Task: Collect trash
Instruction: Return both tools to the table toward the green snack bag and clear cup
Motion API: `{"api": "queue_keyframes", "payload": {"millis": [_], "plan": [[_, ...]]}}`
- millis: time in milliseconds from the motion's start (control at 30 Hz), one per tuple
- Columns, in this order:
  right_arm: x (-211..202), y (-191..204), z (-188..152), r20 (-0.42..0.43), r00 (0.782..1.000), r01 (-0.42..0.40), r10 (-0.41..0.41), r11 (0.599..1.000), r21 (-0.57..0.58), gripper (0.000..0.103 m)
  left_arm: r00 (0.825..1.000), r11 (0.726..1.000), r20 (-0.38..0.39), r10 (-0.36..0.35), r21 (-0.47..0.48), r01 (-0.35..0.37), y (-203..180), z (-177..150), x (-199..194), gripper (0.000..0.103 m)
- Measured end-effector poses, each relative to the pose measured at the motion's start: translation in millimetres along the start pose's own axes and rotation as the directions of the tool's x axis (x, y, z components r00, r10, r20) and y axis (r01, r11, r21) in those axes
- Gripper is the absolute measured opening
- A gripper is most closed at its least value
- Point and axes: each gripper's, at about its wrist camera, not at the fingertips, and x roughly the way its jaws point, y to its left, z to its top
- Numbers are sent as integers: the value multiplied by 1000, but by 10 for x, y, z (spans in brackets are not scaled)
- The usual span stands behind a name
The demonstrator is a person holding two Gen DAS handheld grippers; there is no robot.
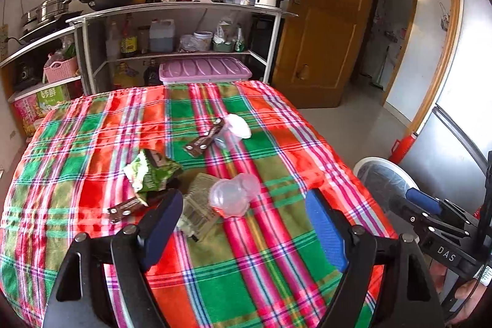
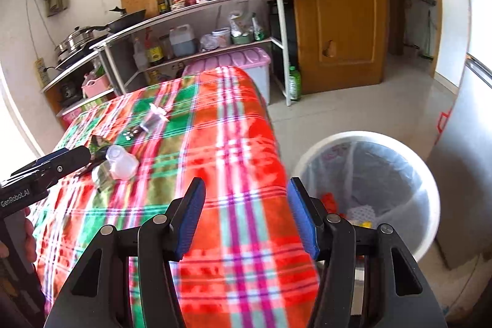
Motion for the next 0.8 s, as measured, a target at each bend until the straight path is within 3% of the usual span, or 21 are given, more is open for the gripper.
{"api": "queue_keyframes", "payload": {"millis": [433, 667, 800], "plan": [[464, 878, 83, -73, 984, -168, 161, 981, -100, 56, 995, 988, -1, 100, -120, -99, 844, 16, 5, 86], [727, 1219, 108, -120, 974, -205, 191, 971, -125, 56, 996, 988, -32, 89, -128, -92, 1093, 53, 161, 89], [816, 1314, 139, -130, 972, -211, 194, 968, -132, 57, 997, 988, -61, 42, -148, -50, 1177, 114, 295, 89]]}}
